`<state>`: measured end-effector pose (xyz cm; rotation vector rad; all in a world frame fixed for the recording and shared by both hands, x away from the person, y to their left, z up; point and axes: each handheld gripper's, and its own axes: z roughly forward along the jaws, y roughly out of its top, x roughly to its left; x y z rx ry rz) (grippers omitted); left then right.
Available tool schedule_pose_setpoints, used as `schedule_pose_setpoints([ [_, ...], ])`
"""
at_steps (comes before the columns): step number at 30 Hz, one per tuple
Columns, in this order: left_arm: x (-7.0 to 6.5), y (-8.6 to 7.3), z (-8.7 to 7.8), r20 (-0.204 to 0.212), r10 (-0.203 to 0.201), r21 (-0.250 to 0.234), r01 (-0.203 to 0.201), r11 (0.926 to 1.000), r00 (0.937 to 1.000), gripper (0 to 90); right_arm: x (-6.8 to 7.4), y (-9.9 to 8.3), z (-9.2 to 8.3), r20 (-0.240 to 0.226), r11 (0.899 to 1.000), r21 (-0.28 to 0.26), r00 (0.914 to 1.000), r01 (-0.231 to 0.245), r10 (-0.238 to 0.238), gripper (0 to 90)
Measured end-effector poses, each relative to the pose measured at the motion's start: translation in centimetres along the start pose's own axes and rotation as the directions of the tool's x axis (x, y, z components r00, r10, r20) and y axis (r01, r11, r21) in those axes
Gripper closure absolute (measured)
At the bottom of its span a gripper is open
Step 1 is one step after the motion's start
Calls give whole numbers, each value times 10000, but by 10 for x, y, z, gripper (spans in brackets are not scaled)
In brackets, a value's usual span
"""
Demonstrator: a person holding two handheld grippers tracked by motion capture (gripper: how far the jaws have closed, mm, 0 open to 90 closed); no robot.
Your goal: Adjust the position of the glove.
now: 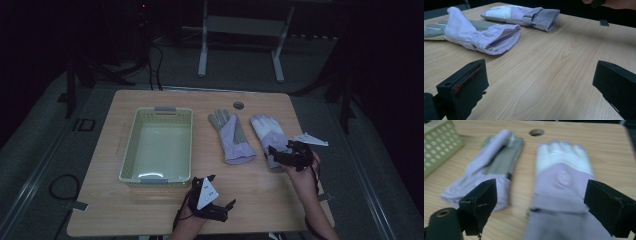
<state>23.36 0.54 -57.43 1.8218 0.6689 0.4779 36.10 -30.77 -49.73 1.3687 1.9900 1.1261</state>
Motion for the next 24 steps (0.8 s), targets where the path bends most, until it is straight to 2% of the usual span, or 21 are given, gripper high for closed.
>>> schedule_pose_setpoints([
  [2,0,0,0,-34,5,4,-5,10000,10000,1,6,4,8,-284,9998,-25,9994,-186,185,143],
  [9,0,0,0,-37,54,5,-54,10000,10000,2,27,15,31,-710,9996,57,9971,280,-275,222],
  [21,-1,0,0,-17,81,8,-81,10000,10000,1,57,25,71,-970,9937,679,9919,893,-825,260],
  [24,0,0,0,-12,62,-2,-62,10000,10000,1,62,26,82,-1079,9920,853,9906,930,-836,262],
])
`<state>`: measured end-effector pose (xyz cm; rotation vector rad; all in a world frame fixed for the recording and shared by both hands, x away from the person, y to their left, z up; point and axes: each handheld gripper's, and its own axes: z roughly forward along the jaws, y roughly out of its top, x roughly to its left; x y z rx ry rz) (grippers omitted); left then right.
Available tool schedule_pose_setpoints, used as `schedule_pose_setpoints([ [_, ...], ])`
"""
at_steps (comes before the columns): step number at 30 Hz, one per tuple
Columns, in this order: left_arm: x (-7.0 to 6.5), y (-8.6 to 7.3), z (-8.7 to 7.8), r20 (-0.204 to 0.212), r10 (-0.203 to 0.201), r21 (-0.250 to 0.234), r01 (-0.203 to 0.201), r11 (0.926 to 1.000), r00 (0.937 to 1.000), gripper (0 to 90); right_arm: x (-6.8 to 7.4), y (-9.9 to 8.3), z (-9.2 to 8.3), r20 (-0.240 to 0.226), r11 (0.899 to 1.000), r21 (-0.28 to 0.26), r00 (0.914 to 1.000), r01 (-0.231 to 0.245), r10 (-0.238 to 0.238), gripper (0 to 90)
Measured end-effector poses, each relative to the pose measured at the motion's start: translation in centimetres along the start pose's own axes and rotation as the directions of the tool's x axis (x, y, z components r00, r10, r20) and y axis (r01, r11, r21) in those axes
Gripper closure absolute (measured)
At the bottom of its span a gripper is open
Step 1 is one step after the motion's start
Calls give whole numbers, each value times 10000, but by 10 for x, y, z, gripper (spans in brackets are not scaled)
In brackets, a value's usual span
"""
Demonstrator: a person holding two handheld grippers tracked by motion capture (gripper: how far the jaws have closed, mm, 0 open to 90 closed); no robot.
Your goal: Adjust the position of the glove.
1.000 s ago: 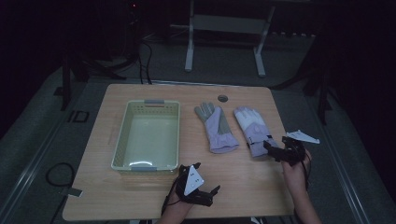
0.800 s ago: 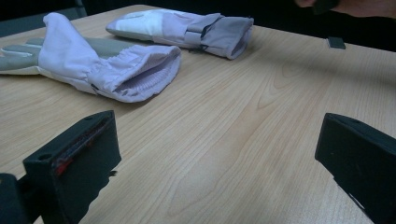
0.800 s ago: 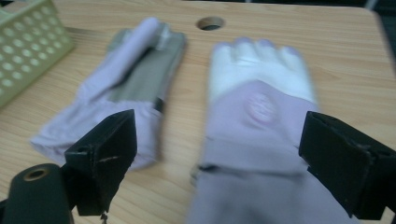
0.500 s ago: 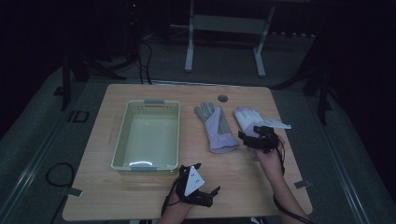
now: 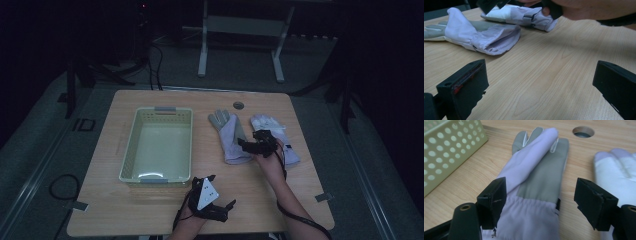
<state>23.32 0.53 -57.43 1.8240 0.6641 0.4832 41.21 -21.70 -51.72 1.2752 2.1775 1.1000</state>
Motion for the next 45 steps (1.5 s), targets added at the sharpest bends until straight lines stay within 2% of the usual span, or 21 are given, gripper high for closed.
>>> schedule_pose_setpoints([
  [6,0,0,0,14,27,4,-27,10000,10000,1,5,1,20,-139,9994,359,9999,-25,30,319],
  [7,0,0,0,20,26,7,-26,10000,10000,1,6,2,23,-117,9992,401,9999,56,-51,323],
  [10,0,0,0,39,17,-9,-17,10000,10000,1,7,1,29,43,9990,450,10000,54,-56,412],
  [14,0,0,0,61,28,-11,-28,10000,10000,2,7,-1,38,181,9973,737,9998,-44,31,458],
  [19,0,0,0,73,11,-10,-11,10000,10000,1,9,-4,45,503,9951,972,9985,169,-219,508],
  [21,0,0,0,70,23,-8,-23,10000,10000,2,12,-5,48,645,9929,1074,9963,503,-574,546],
  [22,0,0,0,67,30,-6,-30,10000,10000,2,12,-5,48,645,9929,1074,9963,503,-574,546],
  [23,0,0,0,64,46,-20,-46,10000,10000,2,12,-5,49,690,9920,1152,9958,526,-608,592],
  [24,0,0,0,70,55,7,-55,10000,10000,1,13,-4,49,894,9892,1267,9923,740,-857,651],
  [26,0,0,0,64,65,12,-65,10000,10000,2,14,-3,50,925,9874,1386,9916,769,-902,708],
  [27,0,0,0,59,55,16,-55,10000,10000,2,14,-1,51,945,9852,1472,9902,878,-1024,788],
  [28,0,0,0,59,39,18,-39,10000,10000,2,14,-1,51,945,9852,1472,9902,878,-1024,788],
  [30,0,0,0,49,26,20,-26,10000,10000,1,14,0,50,962,9855,1450,9901,878,-1023,852],
  [31,0,0,0,51,24,22,-24,10000,10000,2,14,2,47,954,9900,1283,9929,580,-705,868],
  [32,0,0,0,47,26,25,-26,10000,10000,2,14,2,47,954,9900,1283,9929,580,-705,868],
  [35,0,0,0,41,21,24,-21,10000,10000,2,14,4,40,811,9953,953,9965,143,-220,873],
  [38,0,0,0,39,18,2,-18,10000,10000,1,14,4,35,744,9971,766,9972,-16,-41,876],
  [40,0,0,0,32,3,15,-3,10000,10000,2,15,3,21,678,9980,279,9962,-560,540,876],
  [42,0,0,0,26,-11,1,11,10000,10000,2,17,1,9,707,9957,-188,9933,-903,914,876],
  [45,0,0,0,18,25,23,-25,10000,10000,2,25,-1,-7,864,9949,-500,9920,-875,916,876],
])
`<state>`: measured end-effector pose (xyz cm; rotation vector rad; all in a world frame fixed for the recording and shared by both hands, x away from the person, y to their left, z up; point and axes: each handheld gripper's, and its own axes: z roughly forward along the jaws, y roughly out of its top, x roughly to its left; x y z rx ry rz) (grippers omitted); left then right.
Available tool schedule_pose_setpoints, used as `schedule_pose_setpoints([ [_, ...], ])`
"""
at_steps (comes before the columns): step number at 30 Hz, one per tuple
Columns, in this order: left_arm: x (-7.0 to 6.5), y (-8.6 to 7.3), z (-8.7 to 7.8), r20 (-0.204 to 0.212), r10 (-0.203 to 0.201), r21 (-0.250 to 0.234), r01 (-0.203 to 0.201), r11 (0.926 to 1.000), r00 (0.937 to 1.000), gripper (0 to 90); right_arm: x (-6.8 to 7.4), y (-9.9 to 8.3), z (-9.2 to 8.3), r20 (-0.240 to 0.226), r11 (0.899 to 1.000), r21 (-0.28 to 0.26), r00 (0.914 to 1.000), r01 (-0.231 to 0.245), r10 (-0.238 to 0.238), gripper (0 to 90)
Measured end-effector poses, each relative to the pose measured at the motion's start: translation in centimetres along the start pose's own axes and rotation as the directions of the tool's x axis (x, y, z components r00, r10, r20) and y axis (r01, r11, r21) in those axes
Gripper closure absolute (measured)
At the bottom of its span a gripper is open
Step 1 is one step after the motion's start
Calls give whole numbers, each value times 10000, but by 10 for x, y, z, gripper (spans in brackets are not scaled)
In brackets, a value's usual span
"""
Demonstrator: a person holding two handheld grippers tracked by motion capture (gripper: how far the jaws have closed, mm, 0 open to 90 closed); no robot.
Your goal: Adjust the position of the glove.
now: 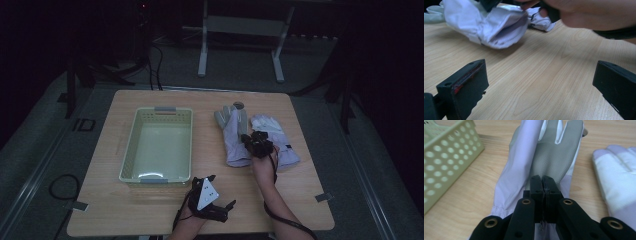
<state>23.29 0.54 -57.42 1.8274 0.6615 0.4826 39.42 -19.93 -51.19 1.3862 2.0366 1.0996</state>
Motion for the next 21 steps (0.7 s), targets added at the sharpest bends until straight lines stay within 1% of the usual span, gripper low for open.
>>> schedule_pose_setpoints([
  [1,0,0,0,4,7,-3,-7,10000,10000,2,2,-1,-5,28,10000,-62,10000,54,-54,876],
  [3,0,0,0,-4,15,-2,-15,10000,10000,2,6,-4,-15,121,9999,-153,9999,16,-14,876],
  [5,0,0,0,-3,28,-9,-28,10000,10000,2,9,-8,-24,158,9998,-178,9998,-89,92,876],
  [7,-1,0,0,-10,47,-11,-47,10000,10000,1,13,-13,-30,250,9999,-152,9997,-48,52,876],
  [9,-1,0,0,-13,68,-10,-68,10000,10000,1,16,-19,-35,226,9998,-114,9996,-166,169,876],
  [10,-1,0,0,-17,67,-10,-67,10000,10000,1,17,-23,-38,180,9995,-109,9994,-307,309,876],
  [16,-1,0,0,-18,87,-14,-87,10000,10000,2,22,-43,-47,112,9981,-19,9980,-623,624,875],
  [18,-1,0,0,-20,92,-10,-92,10000,10000,2,22,-48,-48,246,9983,43,9980,-576,575,875],
  [20,-1,0,0,-22,98,-6,-98,10000,9999,1,20,-53,-48,241,9972,120,9970,-735,732,875],
  [21,-1,0,0,-20,90,-4,-90,10000,10000,2,19,-55,-46,295,9976,186,9973,-672,667,875],
])
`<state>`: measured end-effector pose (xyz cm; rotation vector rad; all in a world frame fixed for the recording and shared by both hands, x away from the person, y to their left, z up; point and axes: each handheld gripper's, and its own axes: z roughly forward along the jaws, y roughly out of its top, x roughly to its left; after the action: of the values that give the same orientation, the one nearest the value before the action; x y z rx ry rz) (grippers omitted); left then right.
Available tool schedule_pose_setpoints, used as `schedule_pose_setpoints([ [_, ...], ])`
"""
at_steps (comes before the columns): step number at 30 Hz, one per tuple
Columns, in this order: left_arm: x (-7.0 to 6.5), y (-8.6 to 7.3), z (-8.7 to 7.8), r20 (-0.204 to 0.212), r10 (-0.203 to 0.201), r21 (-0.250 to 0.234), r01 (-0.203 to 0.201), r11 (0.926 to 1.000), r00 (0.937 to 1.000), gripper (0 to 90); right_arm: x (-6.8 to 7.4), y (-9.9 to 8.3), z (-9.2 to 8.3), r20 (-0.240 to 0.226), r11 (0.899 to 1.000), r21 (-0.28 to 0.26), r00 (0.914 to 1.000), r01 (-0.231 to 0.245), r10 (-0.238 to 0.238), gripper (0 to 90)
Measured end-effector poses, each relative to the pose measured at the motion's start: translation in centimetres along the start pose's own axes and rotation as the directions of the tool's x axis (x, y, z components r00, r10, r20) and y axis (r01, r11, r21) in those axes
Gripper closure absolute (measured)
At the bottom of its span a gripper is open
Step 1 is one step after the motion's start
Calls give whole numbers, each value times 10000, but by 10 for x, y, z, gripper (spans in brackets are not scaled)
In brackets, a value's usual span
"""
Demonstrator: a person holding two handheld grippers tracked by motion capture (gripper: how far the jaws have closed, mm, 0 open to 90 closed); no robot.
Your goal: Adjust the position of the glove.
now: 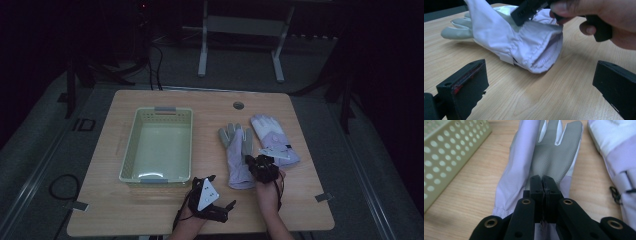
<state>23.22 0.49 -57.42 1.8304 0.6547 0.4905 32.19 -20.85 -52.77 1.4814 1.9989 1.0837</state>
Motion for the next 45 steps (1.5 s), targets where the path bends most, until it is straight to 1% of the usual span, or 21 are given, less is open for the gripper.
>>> schedule_pose_setpoints([
  [1,0,0,0,3,-8,1,8,10000,10000,1,-1,-2,2,88,10000,61,10000,43,-44,875],
  [4,0,0,0,9,-31,0,31,10000,10000,2,-4,-9,9,143,9994,327,9998,-113,108,873],
  [5,0,0,0,12,-36,2,36,10000,10000,1,-5,-11,11,207,9993,365,9998,-46,39,871],
  [11,1,0,0,15,-62,11,62,10000,10000,2,-6,-18,17,282,9992,384,9996,-75,64,856],
  [15,1,0,0,16,-78,18,78,10000,10000,1,-5,-15,12,205,9995,311,9997,-99,92,776],
  [16,1,0,0,16,-78,18,78,10000,10000,2,-5,-15,12,205,9995,311,9997,-99,92,776],
  [18,1,0,0,18,-82,20,82,10000,10000,1,-6,-12,6,137,9999,46,9998,-122,121,693],
  [19,1,0,0,17,-83,22,83,10000,10000,2,-5,-10,4,116,10000,5,9999,-3,3,673],
  [20,1,0,0,11,-82,28,81,10000,10000,2,-5,-7,2,143,9995,-67,9995,298,-297,648],
  [22,1,0,0,13,-93,22,93,10000,10000,2,-7,-2,1,-8,9973,37,9973,730,-730,607],
  [24,1,0,0,20,-100,25,100,9999,9999,2,-13,4,1,-42,9962,83,9962,865,-865,614],
  [26,1,0,0,31,-147,38,147,9999,9999,1,-21,12,0,-204,9964,93,9962,843,-841,606],
  [29,2,0,0,44,-157,29,157,9999,9999,2,-36,25,-1,-227,9941,19,9938,1087,-1086,578],
  [32,1,0,0,36,-152,20,152,9999,9999,1,-51,36,-3,10,9916,-140,9917,1287,-1287,564],
  [34,1,0,0,37,-164,9,164,9999,9999,1,-64,43,-5,155,9913,-288,9916,1285,-1281,565],
  [37,2,0,0,32,-168,13,168,9999,9999,1,-87,54,-9,486,9943,-467,9944,959,-936,564],
  [38,2,0,1,34,-169,13,169,9999,9999,1,-93,56,-10,656,9950,-474,9942,881,-849,564],
  [40,2,0,1,36,-150,41,150,9999,9999,2,-103,59,-9,776,9958,-456,9941,792,-755,544],
  [41,1,0,1,32,-151,41,151,9999,9999,2,-109,60,-8,914,9965,-431,9935,716,-674,540],
  [43,1,0,1,22,-146,47,146,9999,9999,2,-119,59,-3,938,9980,-339,9944,526,-493,515],
  [45,2,0,1,24,-153,53,153,9999,9999,2,-128,57,4,1055,9990,-133,9936,427,-411,512],
])
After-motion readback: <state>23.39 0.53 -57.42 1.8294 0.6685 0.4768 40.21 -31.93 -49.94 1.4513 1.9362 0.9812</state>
